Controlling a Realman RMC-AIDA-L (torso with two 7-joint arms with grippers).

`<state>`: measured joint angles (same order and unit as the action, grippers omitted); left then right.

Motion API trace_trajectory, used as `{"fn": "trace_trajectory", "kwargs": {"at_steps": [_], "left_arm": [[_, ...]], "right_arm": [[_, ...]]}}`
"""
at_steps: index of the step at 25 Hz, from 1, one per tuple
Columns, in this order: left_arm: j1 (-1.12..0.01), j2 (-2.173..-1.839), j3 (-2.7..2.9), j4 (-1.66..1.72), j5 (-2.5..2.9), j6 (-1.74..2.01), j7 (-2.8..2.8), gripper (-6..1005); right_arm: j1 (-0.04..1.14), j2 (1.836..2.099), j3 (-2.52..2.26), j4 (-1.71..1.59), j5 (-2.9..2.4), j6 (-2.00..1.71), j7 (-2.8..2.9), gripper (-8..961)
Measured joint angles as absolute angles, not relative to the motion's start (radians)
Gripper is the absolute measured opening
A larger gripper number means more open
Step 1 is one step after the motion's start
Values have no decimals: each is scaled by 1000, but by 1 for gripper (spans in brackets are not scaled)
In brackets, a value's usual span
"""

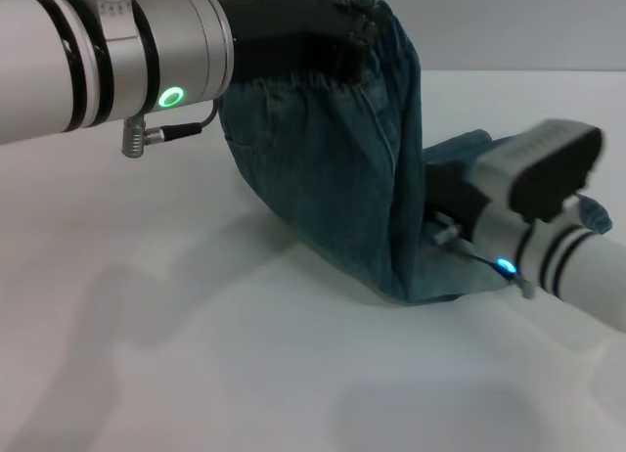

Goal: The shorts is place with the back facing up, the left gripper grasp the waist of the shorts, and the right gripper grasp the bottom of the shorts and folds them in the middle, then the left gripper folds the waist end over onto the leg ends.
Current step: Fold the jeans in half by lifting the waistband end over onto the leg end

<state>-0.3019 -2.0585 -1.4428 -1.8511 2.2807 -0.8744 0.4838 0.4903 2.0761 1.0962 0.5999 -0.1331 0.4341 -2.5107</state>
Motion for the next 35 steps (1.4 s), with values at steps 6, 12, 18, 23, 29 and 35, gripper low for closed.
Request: {"fn": "trace_trajectory", "kwargs": {"at_steps": [6, 12, 18, 23, 29, 35], "left_arm": [[-311, -2059, -1440, -1854, 2279, -874, 488, 34], [-317, -2059, -1435, -1879, 2278, -875, 489, 34], [-318, -2059, -1433, -1901, 2278, -876, 496, 35], [-319, -2059, -1431, -1900, 2278, -875, 497, 36], [-308, -2059, -1430, -1888, 2278, -875, 497, 37], [-307, -2059, -1421, -1857, 2269, -864, 509, 38]], "right_arm": [[425, 2083, 1141, 621, -133, 440, -2529, 0], [475, 2089, 1044, 619, -127, 434, -2520, 0], [557, 2091, 944, 611, -96, 432, -2470, -1], [627, 2091, 877, 597, -45, 420, -2468, -1], [614, 2091, 932, 560, -40, 375, -2492, -1], [552, 2084, 1075, 545, -40, 423, -2583, -1]]}}
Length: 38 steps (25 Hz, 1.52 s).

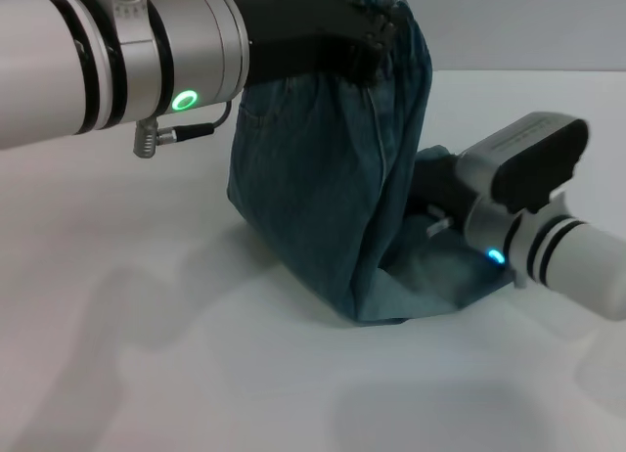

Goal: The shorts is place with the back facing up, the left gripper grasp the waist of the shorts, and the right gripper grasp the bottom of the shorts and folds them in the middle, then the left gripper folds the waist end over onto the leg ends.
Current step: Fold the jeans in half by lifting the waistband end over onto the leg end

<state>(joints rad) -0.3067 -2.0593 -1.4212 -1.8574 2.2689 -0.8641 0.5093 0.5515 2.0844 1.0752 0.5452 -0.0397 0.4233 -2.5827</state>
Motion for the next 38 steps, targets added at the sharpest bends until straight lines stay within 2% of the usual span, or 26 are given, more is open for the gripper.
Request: {"fn": "trace_trajectory", "kwargs": {"at_steps": [5, 14, 19, 25, 35, 38], "left_arm": [[-305, -2060, -1406, -1821, 2219, -836, 539, 39], [-325, -2062, -1344, -1681, 2136, -715, 600, 40], [-325, -2062, -1310, -1629, 2093, -651, 611, 41], [-323, -2063, -1233, -1579, 2075, -555, 617, 42], [-383, -2067, -973, -1346, 2004, -260, 661, 44], [-394, -2068, -937, -1324, 1976, -227, 660, 162]], "right_arm": [[492, 2083, 1193, 550, -39, 501, -2706, 0], [219, 2079, 1507, 629, -42, 722, -2854, 0], [121, 2080, 1598, 642, -41, 797, -2868, 0], [93, 2079, 1609, 632, -42, 812, -2867, -1], [83, 2073, 1613, 639, -51, 830, -2866, -1], [84, 2073, 1608, 640, -51, 835, -2868, -1]]}}
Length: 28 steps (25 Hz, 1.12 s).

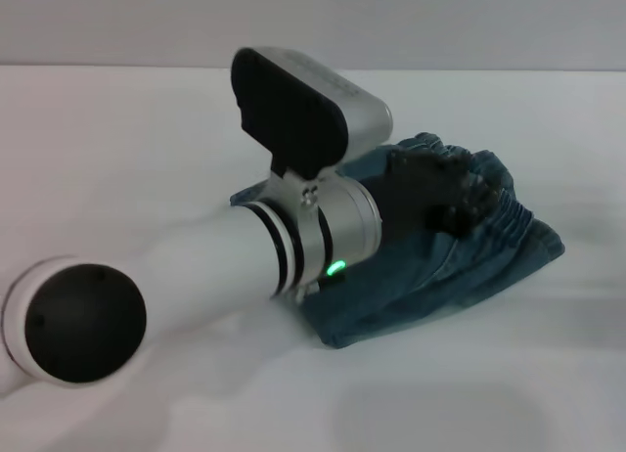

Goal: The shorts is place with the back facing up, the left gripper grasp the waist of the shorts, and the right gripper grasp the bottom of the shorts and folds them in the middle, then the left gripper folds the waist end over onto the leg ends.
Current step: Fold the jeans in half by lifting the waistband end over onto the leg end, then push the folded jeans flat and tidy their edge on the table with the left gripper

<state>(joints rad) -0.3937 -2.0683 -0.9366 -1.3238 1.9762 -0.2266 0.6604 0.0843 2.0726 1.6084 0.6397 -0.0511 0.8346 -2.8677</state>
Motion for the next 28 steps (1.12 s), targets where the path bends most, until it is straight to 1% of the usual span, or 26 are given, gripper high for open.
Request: {"fn": "trace_trajectory", "kwargs": {"at_steps": [4, 8, 13, 16, 21, 24, 26, 27, 28], "left_arm": [[-370, -2066, -894, -1333, 1965, -163, 658, 305], [-306, -2061, -849, -1364, 1984, -60, 664, 436], [-253, -2058, -842, -1370, 2037, -35, 665, 679], [-226, -2059, -827, -1332, 2077, 20, 664, 661], [-220, -2058, -756, -1255, 2093, 178, 657, 632], [-225, -2058, -689, -1220, 2110, 319, 645, 511], [-225, -2058, -689, -1220, 2110, 319, 645, 430], [-238, -2059, -643, -1185, 2136, 417, 607, 390], [-238, -2059, -643, -1185, 2136, 417, 607, 348]], "right_arm": [[83, 2073, 1610, 629, -69, 886, -2869, -1], [80, 2077, 1620, 580, -91, 995, -2880, 0], [63, 2080, 1626, 553, -79, 1048, -2883, 0], [53, 2082, 1633, 540, -78, 1066, -2883, 0], [37, 2083, 1634, 518, -75, 1082, -2876, -1], [36, 2083, 1633, 510, -74, 1084, -2875, -1], [37, 2083, 1632, 510, -74, 1083, -2874, -1], [39, 2082, 1630, 508, -74, 1082, -2874, -1], [42, 2082, 1629, 505, -74, 1082, -2874, -1]]}}
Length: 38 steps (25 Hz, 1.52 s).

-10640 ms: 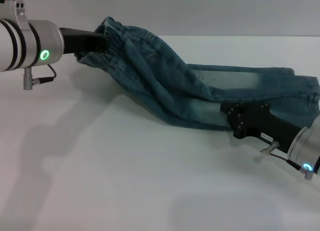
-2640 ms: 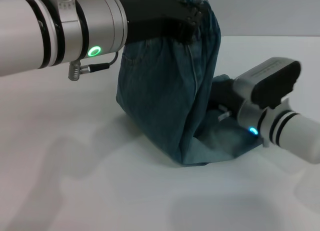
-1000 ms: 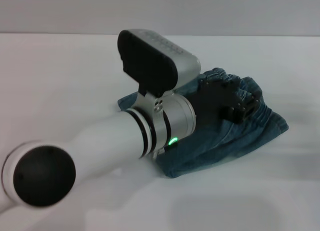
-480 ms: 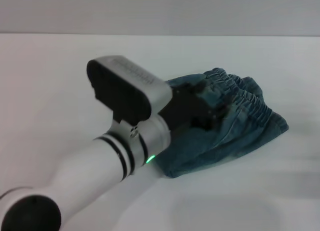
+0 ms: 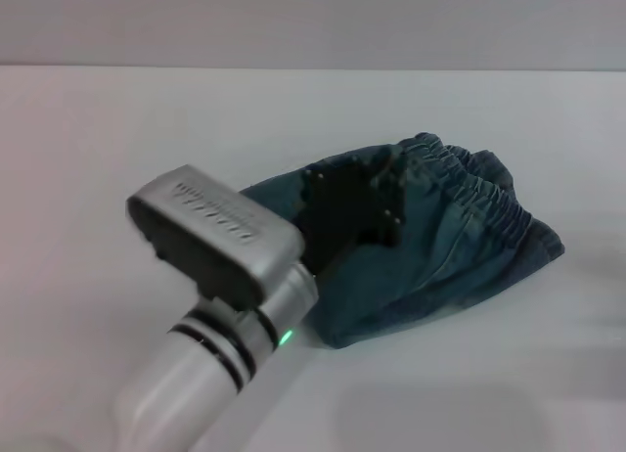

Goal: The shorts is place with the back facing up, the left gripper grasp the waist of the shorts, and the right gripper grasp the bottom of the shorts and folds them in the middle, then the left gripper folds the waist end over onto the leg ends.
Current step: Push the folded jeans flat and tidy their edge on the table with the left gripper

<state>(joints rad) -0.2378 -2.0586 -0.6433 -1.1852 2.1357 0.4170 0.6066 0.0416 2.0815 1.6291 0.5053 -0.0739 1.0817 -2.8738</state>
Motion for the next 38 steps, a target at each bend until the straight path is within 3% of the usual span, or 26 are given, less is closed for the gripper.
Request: {"fn": "trace_trajectory", "kwargs": {"at_steps": [6, 10, 15, 38], "left_arm": [[-347, -2077, -478, -694, 2378, 1103, -172, 128], [-377, -2077, -456, -637, 2389, 1149, -273, 20], [-422, -2059, -440, -611, 2476, 1005, -406, -2], [-488, -2062, -481, -455, 2709, 775, -737, 9]], "right_arm": [[52, 2081, 1626, 496, -74, 1079, -2873, 0], [58, 2080, 1625, 487, -74, 1079, -2872, 0], [62, 2080, 1624, 483, -77, 1081, -2872, -1], [88, 2080, 1609, 484, -81, 1087, -2864, 0]]}}
